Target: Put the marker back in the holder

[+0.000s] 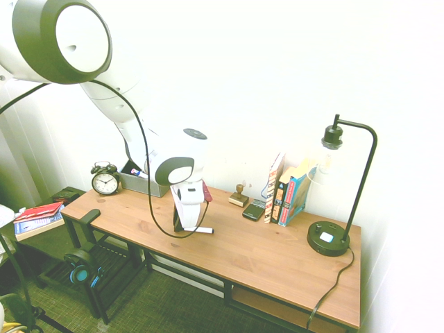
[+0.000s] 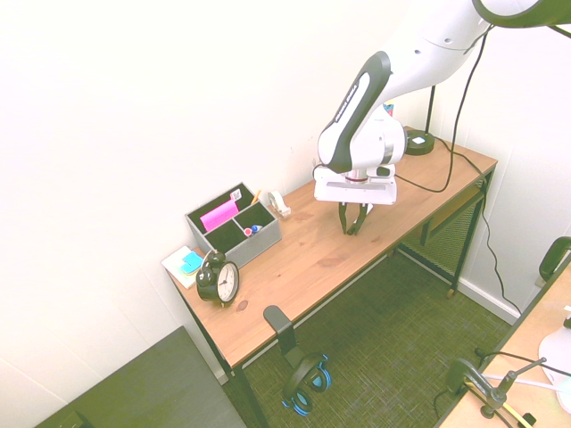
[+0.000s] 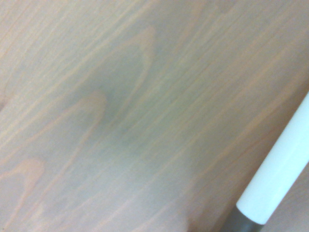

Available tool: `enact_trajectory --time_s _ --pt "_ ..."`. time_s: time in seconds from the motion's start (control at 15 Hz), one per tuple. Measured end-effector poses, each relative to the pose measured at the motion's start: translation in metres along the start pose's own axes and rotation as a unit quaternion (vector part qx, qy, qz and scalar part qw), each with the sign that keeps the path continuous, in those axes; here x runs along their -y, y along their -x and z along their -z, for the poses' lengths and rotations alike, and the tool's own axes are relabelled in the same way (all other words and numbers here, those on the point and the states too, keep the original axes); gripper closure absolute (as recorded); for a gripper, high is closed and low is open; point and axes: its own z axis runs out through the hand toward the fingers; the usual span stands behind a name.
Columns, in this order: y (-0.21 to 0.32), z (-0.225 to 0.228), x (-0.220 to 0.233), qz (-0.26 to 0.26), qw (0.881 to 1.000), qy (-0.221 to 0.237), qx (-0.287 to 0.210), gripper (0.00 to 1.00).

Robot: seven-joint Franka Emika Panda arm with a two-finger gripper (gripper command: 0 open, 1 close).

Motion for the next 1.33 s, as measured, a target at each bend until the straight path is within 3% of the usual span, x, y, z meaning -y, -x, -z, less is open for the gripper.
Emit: enact_trajectory --time_s 0.27,0.53,0.8,1.07,1.33 --pt "0.001 0.007 0.001 0.002 1.0 -0.02 0.007 1.0" --pt "0.067 0.063 -0.017 0.001 0.994 -0.041 0.105 1.0" --pt "0.164 0.121 -0.059 0.026 0.975 -0.037 0.218 1.0" --pt "0.225 0.114 -0.075 0.021 0.948 -0.009 0.318 1.0" --pt "0.252 0.105 -0.044 0.015 0.931 -0.003 0.364 1.0"
